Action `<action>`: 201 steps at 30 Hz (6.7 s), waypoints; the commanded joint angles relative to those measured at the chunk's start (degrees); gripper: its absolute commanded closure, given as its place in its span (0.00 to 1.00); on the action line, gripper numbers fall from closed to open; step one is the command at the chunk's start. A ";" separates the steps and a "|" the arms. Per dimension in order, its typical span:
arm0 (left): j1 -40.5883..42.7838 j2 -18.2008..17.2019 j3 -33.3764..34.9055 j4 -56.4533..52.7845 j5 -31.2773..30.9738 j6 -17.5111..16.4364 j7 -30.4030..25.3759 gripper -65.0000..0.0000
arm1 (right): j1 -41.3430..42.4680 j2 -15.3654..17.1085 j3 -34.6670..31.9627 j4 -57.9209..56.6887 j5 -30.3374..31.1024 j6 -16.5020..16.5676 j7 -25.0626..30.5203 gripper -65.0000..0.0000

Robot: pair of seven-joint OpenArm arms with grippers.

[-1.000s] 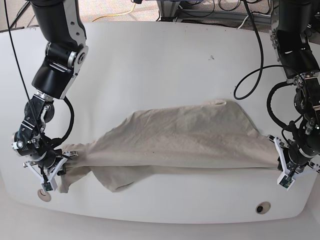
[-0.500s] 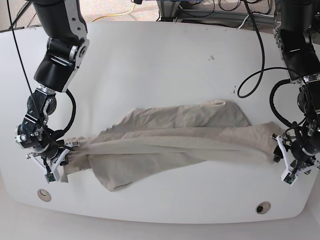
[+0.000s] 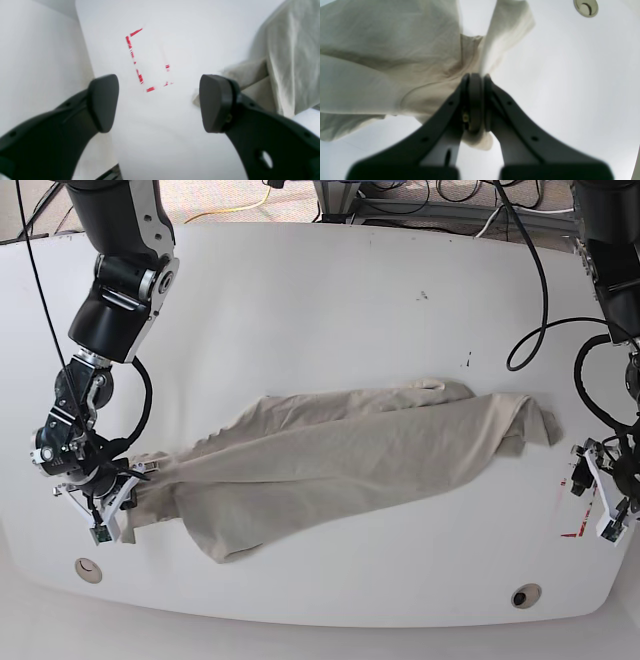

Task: Layout the t-shirt on the table in an organized manner, then fold the t-shirt properly
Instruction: 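Open the left gripper and raise it above the shirt, then lower the left gripper onto the shirt's end and grasp it, then lift the shirt high with both grippers, letting it hang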

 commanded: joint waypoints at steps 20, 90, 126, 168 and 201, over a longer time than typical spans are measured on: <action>23.30 13.31 -0.29 25.71 -1.05 0.01 10.15 0.26 | 1.95 0.37 0.00 1.09 0.86 -0.10 1.46 1.00; 21.46 23.51 11.32 2.76 6.07 0.01 -4.88 1.00 | 0.46 0.37 0.17 1.17 0.86 -0.10 1.46 1.00; -5.18 16.92 5.78 23.60 6.69 0.01 2.77 1.00 | 9.78 0.81 0.00 1.00 0.60 -0.10 1.46 1.00; -36.21 17.00 2.88 15.77 5.28 0.01 2.77 1.00 | 36.59 5.30 -8.00 -4.63 0.51 -0.10 1.63 1.00; -40.70 17.27 2.96 13.66 5.19 0.01 2.77 1.00 | 42.13 13.21 -14.77 -1.73 0.95 -0.10 -5.67 1.00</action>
